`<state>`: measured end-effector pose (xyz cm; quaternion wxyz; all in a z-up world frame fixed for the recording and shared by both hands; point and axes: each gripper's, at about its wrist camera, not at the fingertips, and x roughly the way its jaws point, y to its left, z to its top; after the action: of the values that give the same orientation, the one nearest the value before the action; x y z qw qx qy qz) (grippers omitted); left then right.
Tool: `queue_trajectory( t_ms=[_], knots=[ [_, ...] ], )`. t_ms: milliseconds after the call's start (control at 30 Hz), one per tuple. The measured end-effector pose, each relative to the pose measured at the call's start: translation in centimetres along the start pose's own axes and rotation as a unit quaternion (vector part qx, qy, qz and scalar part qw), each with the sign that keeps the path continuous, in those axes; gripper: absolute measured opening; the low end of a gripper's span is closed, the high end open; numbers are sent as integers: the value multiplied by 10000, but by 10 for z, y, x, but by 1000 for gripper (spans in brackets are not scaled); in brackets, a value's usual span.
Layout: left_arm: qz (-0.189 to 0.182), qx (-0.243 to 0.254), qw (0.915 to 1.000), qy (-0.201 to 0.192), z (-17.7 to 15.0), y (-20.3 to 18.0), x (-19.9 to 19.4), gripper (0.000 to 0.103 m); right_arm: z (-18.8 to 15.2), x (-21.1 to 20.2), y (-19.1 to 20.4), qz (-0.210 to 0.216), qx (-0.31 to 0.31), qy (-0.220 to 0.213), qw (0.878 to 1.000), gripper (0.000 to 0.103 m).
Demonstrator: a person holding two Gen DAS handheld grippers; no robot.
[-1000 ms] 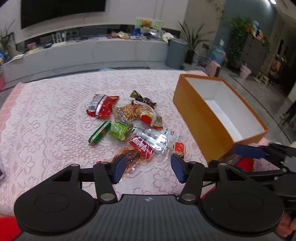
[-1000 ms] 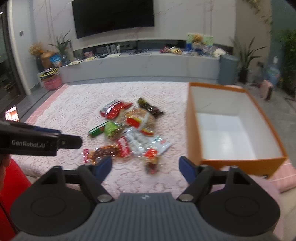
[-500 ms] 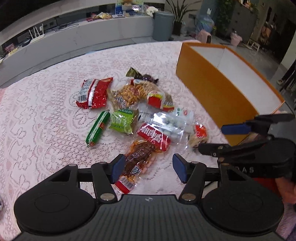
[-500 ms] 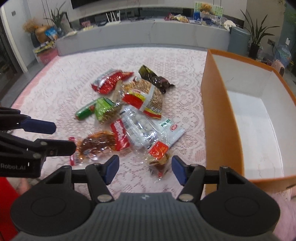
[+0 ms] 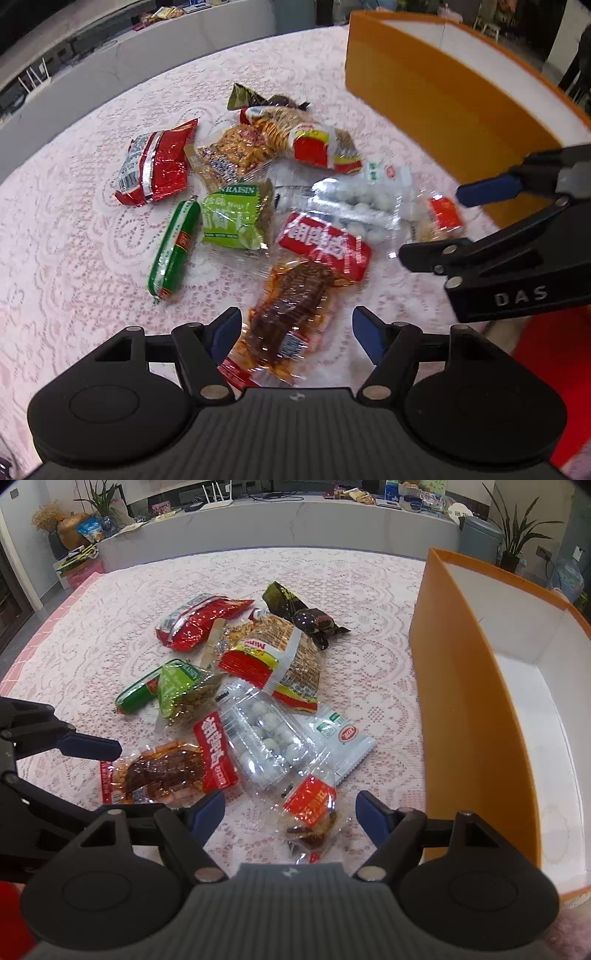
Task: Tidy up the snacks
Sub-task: 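Lower the right tool to the small red-labelled pack while the left tool approaches the meat pack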
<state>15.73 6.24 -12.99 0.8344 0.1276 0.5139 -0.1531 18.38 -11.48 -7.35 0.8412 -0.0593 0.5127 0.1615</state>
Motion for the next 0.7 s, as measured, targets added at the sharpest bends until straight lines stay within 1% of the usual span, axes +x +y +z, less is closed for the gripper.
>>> queue_trajectory(
  t_ms=[67, 133, 300, 367, 433, 467, 500, 567, 633, 667, 700],
  knots=[
    [139, 129, 9998, 77, 0, -1, 6, 81, 1, 6, -1, -36, 20, 66, 10000, 79],
    [176, 275, 9994, 127, -1, -2, 12, 81, 1, 11, -2, -87, 71, 161, 9998, 81],
    [127, 501, 9986, 76, 1, -2, 21, 86, 2, 22, -1, -86, 110, 316, 9994, 81],
    [47, 577, 9983, -26, 1, -1, 24, 86, 3, 26, -2, -99, 176, 345, 9992, 80],
    [-68, 524, 9985, -107, 0, 2, 24, 87, 3, 29, -4, -157, 295, 379, 9987, 76],
    [-130, 452, 9988, -122, 0, 4, 26, 87, 3, 30, -6, -144, 353, 417, 9984, 69],
    [-193, 373, 9990, -126, 0, 7, 27, 87, 3, 32, -8, -102, 417, 472, 9980, 65],
    [-269, 273, 9992, -134, 1, 9, 28, 87, 2, 34, -11, -58, 532, 537, 9971, 63],
    [-324, 232, 9990, -193, 0, 10, 29, 89, 3, 34, -12, -25, 588, 515, 9969, 59],
    [-348, 214, 9989, -222, -1, 10, 30, 90, 2, 34, -12, -26, 595, 495, 9970, 56],
    [-354, 227, 9988, -255, -2, 10, 30, 91, 2, 33, -11, -25, 595, 476, 9971, 50]
  ],
)
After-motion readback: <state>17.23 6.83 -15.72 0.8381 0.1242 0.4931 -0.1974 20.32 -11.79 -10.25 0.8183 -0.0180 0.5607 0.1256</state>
